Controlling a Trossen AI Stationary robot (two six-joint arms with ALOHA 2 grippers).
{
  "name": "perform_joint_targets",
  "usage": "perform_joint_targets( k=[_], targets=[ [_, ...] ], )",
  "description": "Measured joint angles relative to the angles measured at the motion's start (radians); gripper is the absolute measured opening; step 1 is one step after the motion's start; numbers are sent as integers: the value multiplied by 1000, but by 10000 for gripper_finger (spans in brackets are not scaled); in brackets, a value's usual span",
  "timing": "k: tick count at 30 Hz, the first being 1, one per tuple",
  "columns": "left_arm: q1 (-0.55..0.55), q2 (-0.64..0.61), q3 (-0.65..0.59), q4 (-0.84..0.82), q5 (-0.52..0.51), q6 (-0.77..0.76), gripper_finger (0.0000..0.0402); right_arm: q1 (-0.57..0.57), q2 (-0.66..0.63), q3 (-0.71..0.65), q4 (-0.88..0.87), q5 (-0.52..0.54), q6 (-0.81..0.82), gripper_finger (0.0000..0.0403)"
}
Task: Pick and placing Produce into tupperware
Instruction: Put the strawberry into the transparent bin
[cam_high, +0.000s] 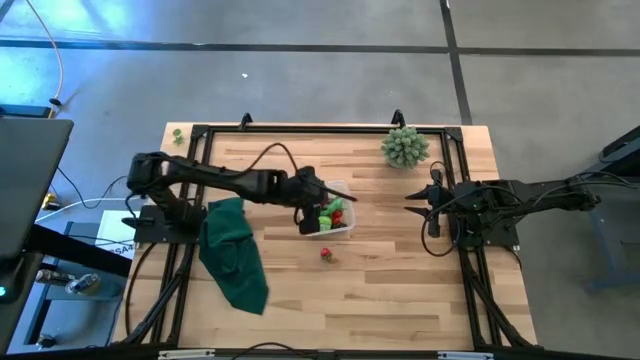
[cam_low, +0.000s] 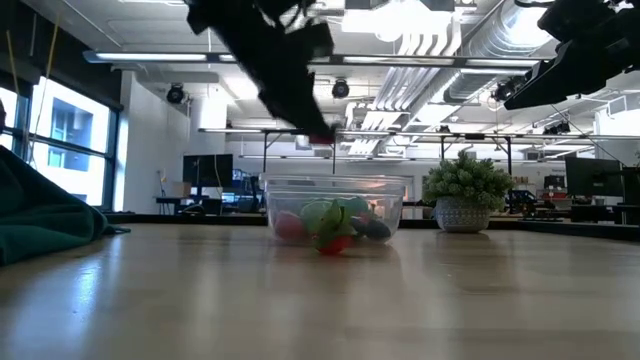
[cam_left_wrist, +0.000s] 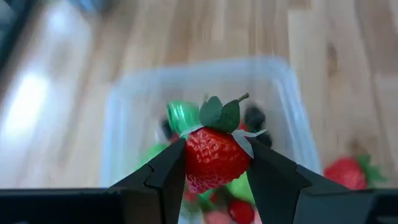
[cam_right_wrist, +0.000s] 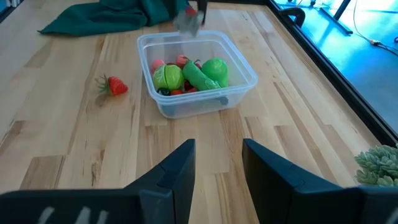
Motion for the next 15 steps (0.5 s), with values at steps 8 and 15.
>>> perform_joint_targets(
  k=[8,15],
  targets=[
    [51,71,-21,7,25,-36,150,0,0,0,0,0,0,123],
    [70,95,-22,13,74,-37,151,0,0,0,0,0,0,123]
  ],
)
